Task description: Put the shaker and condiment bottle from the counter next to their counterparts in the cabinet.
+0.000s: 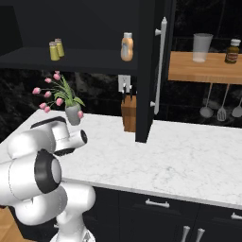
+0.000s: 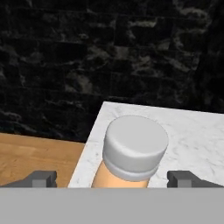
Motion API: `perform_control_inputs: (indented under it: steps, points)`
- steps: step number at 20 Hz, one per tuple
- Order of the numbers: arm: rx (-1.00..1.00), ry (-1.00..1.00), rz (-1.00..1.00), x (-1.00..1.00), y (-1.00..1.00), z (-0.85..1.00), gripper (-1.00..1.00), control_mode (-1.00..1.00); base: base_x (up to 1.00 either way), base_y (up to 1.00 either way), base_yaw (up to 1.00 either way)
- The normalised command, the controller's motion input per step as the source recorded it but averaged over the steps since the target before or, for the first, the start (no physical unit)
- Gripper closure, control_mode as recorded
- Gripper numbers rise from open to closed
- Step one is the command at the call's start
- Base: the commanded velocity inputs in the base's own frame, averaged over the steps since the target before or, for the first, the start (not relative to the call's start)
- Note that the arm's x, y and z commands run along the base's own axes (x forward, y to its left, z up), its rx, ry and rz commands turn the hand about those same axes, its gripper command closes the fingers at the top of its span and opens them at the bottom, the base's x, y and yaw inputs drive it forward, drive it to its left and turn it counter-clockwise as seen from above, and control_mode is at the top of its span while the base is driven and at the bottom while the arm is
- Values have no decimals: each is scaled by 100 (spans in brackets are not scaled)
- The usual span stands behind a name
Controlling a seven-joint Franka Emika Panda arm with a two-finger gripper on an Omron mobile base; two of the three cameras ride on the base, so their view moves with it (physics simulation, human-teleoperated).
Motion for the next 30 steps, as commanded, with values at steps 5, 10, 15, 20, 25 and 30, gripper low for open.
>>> perform_control_inputs:
  steps: [5,10,15,20,25,30]
  points:
    - [-4,0,-5,9,19,-25,-100,-100,0,0,0]
    - [-5,0,-4,8,8,-25,100,-100,0,0,0]
    - [0,0,-11,0,0,-21,100,-100,0,0,0]
    - [0,0,-22,0,0,1,100,-100,0,0,0]
    - [0,2,-23,0,-14,66,100,-100,0,0,0]
    - [0,4,-25,0,-40,72,100,-100,0,0,0]
